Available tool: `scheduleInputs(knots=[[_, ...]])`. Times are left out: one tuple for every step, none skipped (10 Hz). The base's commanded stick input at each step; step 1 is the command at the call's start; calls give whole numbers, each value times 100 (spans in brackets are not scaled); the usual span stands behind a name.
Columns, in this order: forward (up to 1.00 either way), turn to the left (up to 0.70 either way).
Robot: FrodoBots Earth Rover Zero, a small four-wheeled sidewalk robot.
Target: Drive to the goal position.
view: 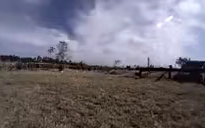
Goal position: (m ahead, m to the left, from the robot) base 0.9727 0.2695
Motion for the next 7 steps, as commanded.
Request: scheduleInputs(knots=[[70, 27], [70, 27], [70, 27], [70, 27], [70, 27], [70, 27], [70, 27]])
